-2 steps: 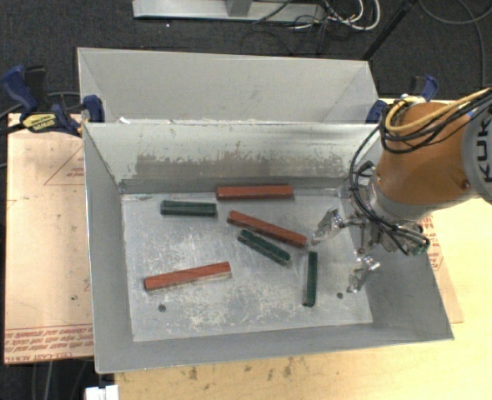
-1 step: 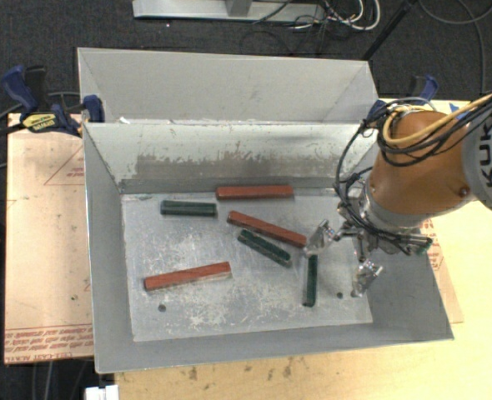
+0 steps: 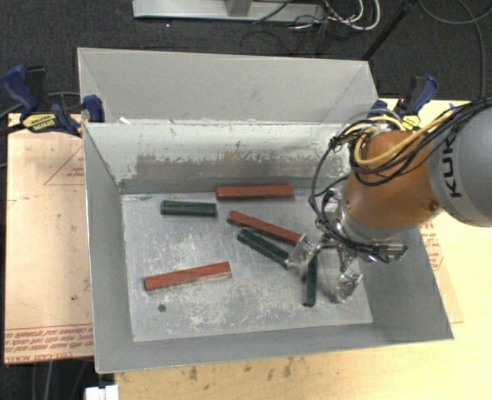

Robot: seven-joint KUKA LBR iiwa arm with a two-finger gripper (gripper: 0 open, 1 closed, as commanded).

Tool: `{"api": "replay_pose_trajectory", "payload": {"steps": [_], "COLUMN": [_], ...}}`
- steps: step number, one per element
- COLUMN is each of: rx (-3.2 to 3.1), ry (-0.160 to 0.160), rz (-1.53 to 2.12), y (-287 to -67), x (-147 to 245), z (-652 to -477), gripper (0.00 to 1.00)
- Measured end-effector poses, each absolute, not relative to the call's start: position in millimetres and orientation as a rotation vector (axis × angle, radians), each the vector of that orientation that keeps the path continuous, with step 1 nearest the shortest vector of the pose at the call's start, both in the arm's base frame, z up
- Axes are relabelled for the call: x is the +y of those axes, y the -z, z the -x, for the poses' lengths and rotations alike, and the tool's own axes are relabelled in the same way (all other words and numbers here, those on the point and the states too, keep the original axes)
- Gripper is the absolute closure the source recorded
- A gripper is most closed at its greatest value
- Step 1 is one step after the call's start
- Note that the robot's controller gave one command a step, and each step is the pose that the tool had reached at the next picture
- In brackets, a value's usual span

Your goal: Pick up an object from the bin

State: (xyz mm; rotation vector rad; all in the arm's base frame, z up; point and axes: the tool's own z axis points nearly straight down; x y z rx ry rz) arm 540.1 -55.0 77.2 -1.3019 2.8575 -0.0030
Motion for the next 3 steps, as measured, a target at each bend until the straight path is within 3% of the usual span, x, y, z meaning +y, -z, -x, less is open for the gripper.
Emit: {"api": "replay_pose_trajectory", "payload": {"steps": [1, 3], "rx": [2.844, 2.850], "ry": [0.009, 0.002], "rz": [1.296, 1.300], "y": [-78.7, -83.9], "x": [-52.5, -52.2], "z": [-543.6, -541.3], "gripper": [1.00, 1.00]}}
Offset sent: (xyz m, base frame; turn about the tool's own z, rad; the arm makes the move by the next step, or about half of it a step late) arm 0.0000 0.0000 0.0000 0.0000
